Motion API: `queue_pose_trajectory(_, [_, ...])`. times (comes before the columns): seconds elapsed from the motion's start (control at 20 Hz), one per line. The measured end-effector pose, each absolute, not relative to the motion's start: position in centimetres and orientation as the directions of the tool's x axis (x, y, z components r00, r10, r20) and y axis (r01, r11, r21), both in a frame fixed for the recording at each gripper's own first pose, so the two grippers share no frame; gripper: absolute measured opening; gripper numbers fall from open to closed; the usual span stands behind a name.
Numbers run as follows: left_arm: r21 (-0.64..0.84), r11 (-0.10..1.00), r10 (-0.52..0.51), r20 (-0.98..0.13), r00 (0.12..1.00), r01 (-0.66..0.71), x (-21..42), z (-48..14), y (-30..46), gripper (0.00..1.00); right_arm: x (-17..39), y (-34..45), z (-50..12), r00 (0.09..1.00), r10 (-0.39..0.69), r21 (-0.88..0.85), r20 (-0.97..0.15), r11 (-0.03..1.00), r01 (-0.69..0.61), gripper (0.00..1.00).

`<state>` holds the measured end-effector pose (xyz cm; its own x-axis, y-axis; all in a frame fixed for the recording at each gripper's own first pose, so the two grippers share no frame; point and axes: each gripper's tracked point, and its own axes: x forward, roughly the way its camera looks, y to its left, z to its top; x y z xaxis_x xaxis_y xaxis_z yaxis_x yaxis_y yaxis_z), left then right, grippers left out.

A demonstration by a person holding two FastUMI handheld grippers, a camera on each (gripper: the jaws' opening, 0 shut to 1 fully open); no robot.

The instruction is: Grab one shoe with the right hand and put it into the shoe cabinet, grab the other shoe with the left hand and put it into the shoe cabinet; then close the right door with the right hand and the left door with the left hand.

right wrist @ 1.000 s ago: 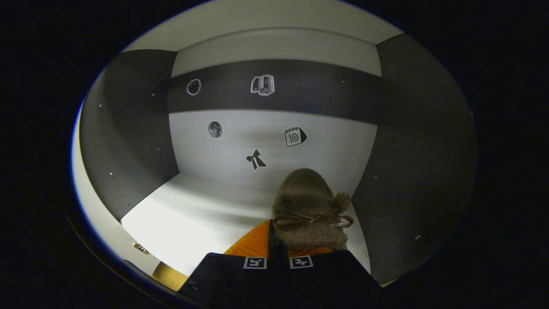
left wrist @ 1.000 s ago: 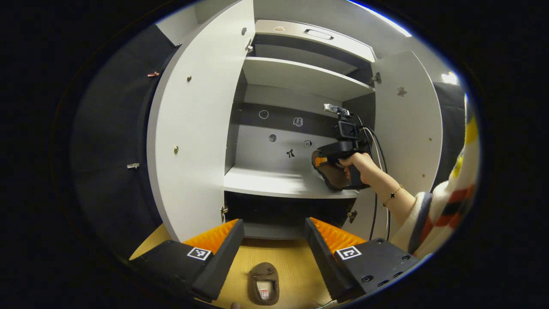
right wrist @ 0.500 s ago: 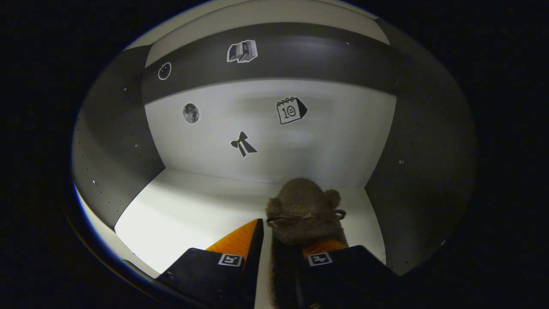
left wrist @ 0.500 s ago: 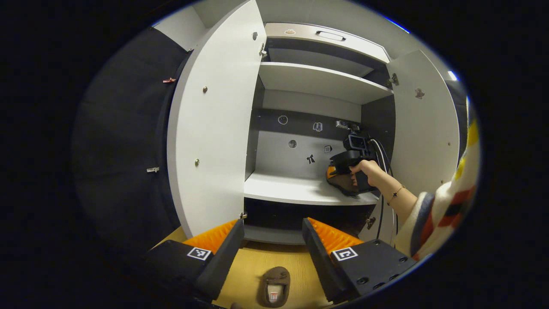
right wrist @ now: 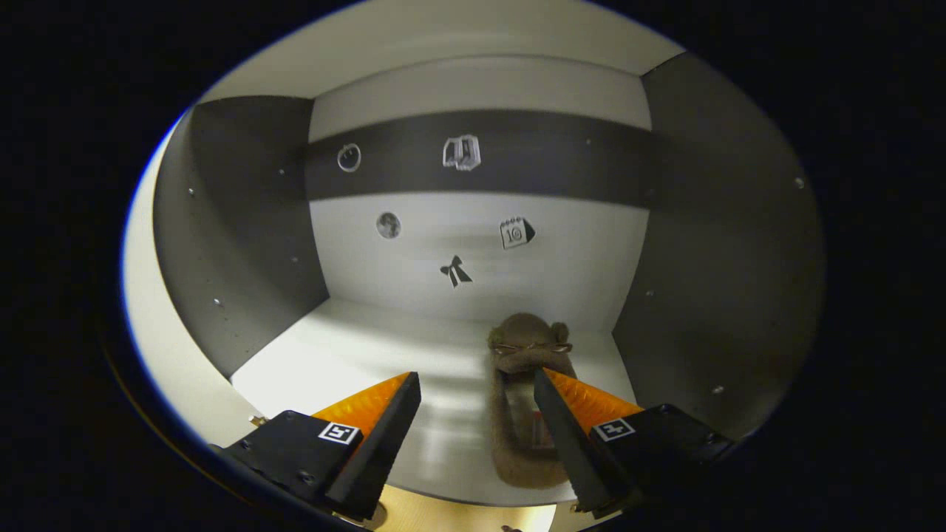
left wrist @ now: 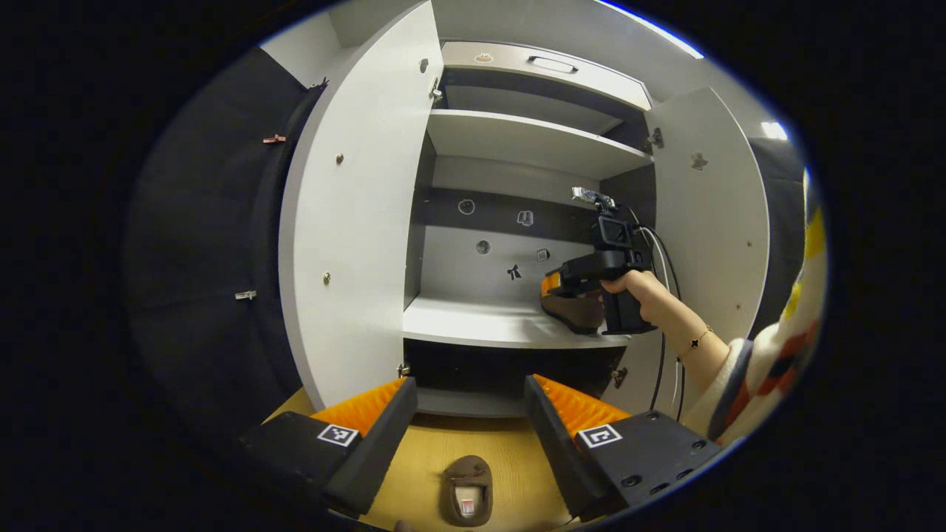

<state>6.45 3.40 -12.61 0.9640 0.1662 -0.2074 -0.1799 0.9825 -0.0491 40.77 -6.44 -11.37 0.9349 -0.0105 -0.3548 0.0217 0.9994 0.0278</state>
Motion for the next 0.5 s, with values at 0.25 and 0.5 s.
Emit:
queue_pose_trajectory(0.25, [-0.047,0.995,0.075,-0.173,0.982,-0.084,4.9,-13.1,3.1,0.95,33.3,-5.1,-7.3,0.98,0.001,0.032,-0.197,0.999,0.005,0.98])
queue_pose_trajectory(0.5, [-0.159,0.987,0.011,-0.144,0.99,-0.034,5.0,-14.8,4.1,0.95,25.5,-3.7,-7.0,0.997,0.007,0.057,-0.072,0.998,-0.003,0.98])
